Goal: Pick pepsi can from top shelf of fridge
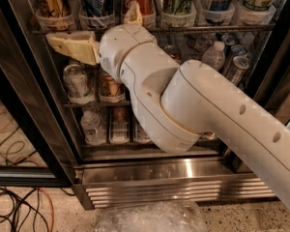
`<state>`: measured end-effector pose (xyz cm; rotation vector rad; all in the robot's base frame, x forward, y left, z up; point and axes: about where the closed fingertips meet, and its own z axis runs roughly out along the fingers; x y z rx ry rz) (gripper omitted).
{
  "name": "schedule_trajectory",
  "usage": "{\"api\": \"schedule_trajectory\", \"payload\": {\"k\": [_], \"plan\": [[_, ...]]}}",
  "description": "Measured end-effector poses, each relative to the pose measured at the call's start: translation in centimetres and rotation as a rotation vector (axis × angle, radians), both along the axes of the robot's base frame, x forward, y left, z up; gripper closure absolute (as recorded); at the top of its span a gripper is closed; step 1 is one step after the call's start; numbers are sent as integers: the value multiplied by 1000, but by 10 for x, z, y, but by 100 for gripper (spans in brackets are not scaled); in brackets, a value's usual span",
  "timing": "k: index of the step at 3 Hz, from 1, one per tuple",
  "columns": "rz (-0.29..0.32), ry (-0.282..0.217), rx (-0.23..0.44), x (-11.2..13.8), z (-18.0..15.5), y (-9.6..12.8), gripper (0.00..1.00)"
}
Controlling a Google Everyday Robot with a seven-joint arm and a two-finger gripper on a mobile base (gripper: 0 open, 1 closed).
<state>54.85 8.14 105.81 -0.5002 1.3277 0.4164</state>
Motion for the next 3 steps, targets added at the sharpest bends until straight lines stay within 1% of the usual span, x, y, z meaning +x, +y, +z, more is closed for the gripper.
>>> {"api": "schedule_trajectory", "payload": {"k": [1, 2, 3], "plan": [[0, 0, 0, 0, 0, 0, 13], [0, 0, 0, 0, 0, 0, 20], [0, 0, 0, 0, 0, 0, 18]]}}
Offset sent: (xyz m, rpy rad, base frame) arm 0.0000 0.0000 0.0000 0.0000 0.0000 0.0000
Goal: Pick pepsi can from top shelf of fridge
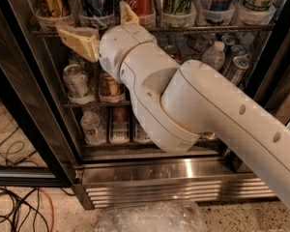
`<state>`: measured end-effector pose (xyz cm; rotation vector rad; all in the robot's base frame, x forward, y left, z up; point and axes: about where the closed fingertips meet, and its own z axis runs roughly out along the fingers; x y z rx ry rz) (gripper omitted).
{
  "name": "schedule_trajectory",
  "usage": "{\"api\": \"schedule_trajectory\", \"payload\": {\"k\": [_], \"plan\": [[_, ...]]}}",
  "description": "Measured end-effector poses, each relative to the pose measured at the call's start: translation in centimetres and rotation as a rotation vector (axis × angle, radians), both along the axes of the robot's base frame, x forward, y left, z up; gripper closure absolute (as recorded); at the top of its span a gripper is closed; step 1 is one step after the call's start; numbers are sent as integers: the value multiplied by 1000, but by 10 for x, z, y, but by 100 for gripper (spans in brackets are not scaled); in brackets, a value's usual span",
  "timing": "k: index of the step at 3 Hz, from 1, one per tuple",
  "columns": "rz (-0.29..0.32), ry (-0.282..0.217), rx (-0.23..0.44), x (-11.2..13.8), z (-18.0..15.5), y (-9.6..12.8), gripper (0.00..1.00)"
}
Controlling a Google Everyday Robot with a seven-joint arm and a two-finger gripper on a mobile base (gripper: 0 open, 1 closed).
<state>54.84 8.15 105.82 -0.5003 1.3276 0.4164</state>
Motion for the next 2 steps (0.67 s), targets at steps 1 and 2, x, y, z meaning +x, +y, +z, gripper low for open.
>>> {"api": "schedule_trajectory", "payload": {"k": [1, 2], "plan": [[0, 0, 0, 0, 0, 0, 16], [0, 0, 0, 0, 0, 0, 26]]}}
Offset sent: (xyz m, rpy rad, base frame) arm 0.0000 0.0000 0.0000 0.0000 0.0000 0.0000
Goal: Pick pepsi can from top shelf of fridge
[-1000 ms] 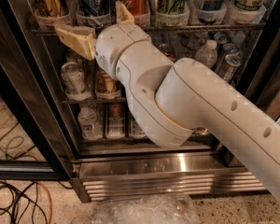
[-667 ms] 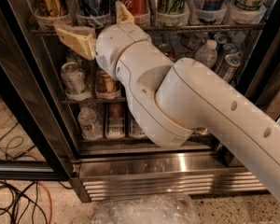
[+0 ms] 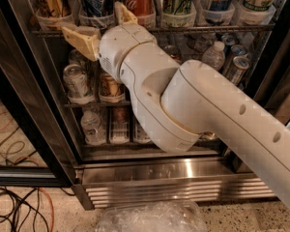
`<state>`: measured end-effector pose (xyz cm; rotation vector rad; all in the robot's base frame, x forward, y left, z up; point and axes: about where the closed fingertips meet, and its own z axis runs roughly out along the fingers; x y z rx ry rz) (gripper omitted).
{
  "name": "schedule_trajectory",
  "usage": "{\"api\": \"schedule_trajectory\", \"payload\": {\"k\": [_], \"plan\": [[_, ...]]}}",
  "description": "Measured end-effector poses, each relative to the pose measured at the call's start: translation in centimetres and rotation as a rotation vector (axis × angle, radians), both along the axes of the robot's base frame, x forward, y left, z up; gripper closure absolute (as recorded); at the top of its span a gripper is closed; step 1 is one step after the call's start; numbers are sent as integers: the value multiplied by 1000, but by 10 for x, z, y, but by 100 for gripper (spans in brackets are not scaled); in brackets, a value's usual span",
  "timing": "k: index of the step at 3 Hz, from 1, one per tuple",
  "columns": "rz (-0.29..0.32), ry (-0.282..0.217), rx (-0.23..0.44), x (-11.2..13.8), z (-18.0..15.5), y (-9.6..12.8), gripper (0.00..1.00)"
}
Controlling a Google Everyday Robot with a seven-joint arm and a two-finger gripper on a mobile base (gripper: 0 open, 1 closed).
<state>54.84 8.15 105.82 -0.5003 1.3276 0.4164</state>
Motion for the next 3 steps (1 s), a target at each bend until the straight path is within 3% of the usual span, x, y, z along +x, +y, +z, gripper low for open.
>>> {"api": "schedule_trajectory", "payload": {"k": [1, 2, 3], "plan": [[0, 0, 0, 0, 0, 0, 36], [0, 0, 0, 0, 0, 0, 37], [0, 0, 0, 0, 0, 0, 20]]}}
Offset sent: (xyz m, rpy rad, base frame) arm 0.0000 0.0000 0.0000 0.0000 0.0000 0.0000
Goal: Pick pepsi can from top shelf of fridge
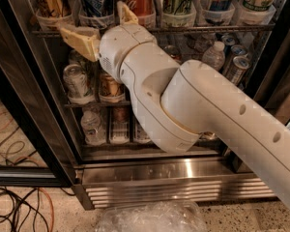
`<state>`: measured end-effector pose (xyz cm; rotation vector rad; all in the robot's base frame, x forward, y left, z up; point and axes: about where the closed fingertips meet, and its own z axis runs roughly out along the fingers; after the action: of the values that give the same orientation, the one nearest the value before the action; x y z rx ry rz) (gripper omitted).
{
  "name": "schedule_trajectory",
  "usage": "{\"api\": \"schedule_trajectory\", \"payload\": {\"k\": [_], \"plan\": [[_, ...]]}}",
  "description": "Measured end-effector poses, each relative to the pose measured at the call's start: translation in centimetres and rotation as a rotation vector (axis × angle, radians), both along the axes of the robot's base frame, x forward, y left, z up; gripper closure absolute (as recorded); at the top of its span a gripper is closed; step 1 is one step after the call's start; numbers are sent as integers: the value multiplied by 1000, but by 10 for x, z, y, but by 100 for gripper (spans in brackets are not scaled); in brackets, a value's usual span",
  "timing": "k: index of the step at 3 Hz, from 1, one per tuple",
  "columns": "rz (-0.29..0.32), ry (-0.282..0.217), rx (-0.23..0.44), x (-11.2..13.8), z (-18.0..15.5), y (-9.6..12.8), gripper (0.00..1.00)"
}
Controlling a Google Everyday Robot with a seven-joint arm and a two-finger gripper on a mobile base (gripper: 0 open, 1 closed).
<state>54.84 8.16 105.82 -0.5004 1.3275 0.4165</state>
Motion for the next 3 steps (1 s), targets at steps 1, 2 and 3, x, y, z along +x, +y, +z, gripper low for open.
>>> {"api": "schedule_trajectory", "payload": {"k": [1, 2, 3], "plan": [[0, 0, 0, 0, 0, 0, 28], [0, 0, 0, 0, 0, 0, 40], [0, 0, 0, 0, 0, 0, 37]]}}
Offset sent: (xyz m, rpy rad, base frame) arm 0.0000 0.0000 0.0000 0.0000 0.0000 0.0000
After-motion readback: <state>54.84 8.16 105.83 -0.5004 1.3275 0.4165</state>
